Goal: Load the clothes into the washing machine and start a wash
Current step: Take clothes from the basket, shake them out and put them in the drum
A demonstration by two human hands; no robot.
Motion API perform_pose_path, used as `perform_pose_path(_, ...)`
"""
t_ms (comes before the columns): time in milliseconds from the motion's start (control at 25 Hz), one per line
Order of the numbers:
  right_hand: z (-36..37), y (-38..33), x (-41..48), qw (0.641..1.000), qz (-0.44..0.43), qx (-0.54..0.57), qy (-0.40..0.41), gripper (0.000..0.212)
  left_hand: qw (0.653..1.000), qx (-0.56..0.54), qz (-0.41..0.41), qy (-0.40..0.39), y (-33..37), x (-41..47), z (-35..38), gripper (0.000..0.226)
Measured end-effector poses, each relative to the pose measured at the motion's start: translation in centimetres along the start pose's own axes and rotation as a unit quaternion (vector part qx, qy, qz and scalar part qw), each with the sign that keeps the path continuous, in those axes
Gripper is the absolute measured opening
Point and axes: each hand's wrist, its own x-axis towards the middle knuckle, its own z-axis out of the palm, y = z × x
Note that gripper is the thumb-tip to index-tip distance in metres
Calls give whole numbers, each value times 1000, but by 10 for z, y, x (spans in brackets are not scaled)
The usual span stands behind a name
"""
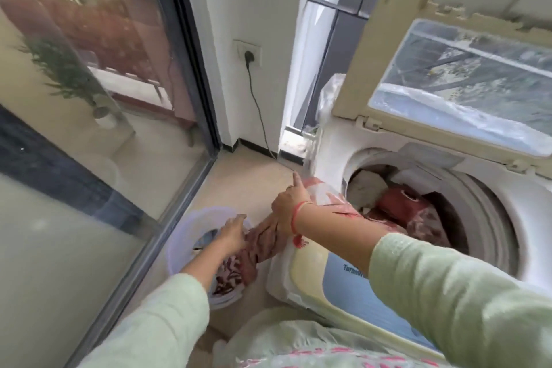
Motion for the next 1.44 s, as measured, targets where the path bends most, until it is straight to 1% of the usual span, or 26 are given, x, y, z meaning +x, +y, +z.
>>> perform_pose_path(40,-3,2,-5,1000,-3,-6,25,32,1000,-6,6,2,-2,3,10,81)
perform_pose_path(120,-11,23,-29,988,-23,129,86,28,998,-55,24,21,7,-4,24,87)
perform_pose_path(160,-10,36,-40,969,-18,203,137,27,994,-97,38,37,17,-13,26,84)
perform_pose_path(200,-2,49,-51,951,-16,245,189,26,985,-150,57,60,24,-17,32,71)
perform_pose_path(280,19,66,-77,926,-19,271,261,25,960,-242,74,122,41,-34,32,28)
perform_pose_path(320,32,69,-81,912,-12,295,284,26,949,-261,71,163,45,-41,26,19)
perform_pose_path(360,41,75,-88,893,-6,324,311,30,938,-266,72,209,50,-48,16,22)
perform_pose_path(400,46,82,-88,874,4,348,339,33,932,-276,63,226,51,-50,5,26)
perform_pose_path(440,45,86,-89,854,10,369,366,35,926,-276,58,250,49,-53,-5,24)
perform_pose_path(480,45,89,-86,843,6,380,382,36,917,-291,62,265,50,-60,-16,17)
perform_pose_path(520,45,89,-83,838,-10,387,385,37,912,-294,61,279,46,-63,-22,20)
perform_pose_path(560,46,85,-80,836,-25,389,387,38,917,-291,66,263,44,-64,-26,27)
perform_pose_path(600,48,81,-77,836,-35,386,388,40,929,-282,77,227,44,-65,-26,30)
perform_pose_path(680,47,83,-76,827,-36,366,426,44,952,-266,97,116,50,-65,-16,27)
perform_pose_path(720,47,88,-74,823,-21,362,436,43,958,-258,92,85,56,-65,-8,28)
perform_pose_path(800,50,102,-69,821,35,373,431,38,962,-244,95,80,65,-60,-2,49)
perform_pose_path(840,54,107,-67,830,58,372,411,35,964,-239,90,78,67,-58,-1,55)
perform_pose_path(920,64,115,-63,861,72,360,353,34,968,-228,76,76,67,-57,-6,54)
perform_pose_path(1000,65,122,-60,887,59,356,289,33,967,-231,72,85,60,-58,-12,51)
perform_pose_path(1080,50,124,-64,910,23,371,186,41,968,-224,71,92,45,-52,-12,52)
perform_pose_path(1160,27,122,-70,913,-21,401,69,58,971,-216,67,83,25,-42,-14,54)
perform_pose_path(1200,13,117,-73,908,-36,415,39,63,972,-215,62,72,12,-34,-16,55)
perform_pose_path(1240,0,106,-73,903,-48,425,35,66,973,-214,57,64,-3,-27,-16,55)
perform_pose_path(1280,-13,92,-69,899,-55,431,53,66,974,-214,52,57,-18,-22,-16,53)
perform_pose_path(1360,-34,54,-44,894,-57,432,104,58,974,-221,36,46,-49,-15,-19,47)
perform_pose_path(1440,-43,8,5,889,-46,441,112,48,975,-221,8,34,-86,-10,-23,39)
